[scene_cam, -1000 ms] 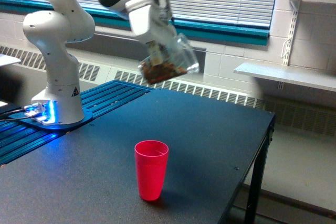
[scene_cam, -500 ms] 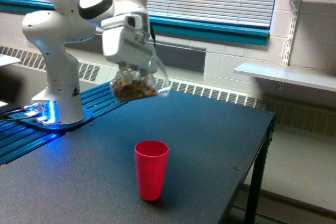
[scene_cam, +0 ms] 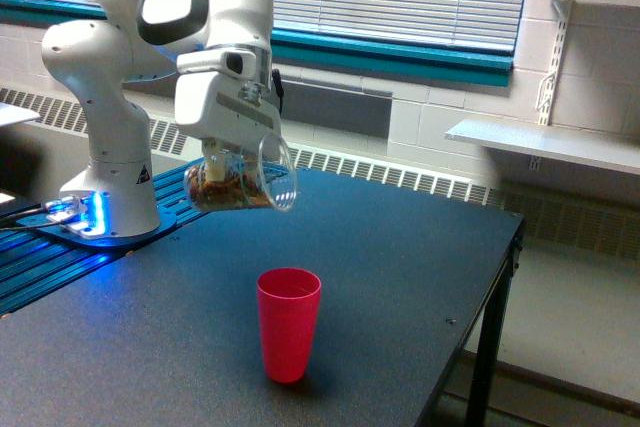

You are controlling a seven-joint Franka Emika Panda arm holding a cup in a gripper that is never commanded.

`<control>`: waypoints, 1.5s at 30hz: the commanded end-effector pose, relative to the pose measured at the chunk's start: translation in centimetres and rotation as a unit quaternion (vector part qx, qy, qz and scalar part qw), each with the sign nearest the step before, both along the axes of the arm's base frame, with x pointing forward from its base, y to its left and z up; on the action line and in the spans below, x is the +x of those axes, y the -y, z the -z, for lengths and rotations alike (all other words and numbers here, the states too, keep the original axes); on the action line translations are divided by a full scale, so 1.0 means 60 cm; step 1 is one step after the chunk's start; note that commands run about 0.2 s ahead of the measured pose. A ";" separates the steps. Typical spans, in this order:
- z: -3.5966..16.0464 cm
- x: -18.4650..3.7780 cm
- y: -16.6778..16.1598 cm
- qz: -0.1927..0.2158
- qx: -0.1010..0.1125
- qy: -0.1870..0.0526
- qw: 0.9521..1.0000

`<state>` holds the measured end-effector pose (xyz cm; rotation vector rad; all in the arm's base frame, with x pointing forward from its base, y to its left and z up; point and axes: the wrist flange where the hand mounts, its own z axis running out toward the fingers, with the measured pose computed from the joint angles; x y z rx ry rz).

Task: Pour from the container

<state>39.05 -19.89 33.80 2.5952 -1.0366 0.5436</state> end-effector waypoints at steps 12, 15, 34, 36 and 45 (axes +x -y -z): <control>0.030 0.011 0.004 0.033 -0.017 -0.042 0.998; 0.033 0.014 0.004 0.034 -0.023 -0.050 0.998; 0.053 0.034 -0.004 0.037 -0.047 -0.091 0.994; 0.055 0.036 -0.005 0.036 -0.051 -0.096 0.993; 0.059 0.044 -0.010 0.031 -0.065 -0.115 0.991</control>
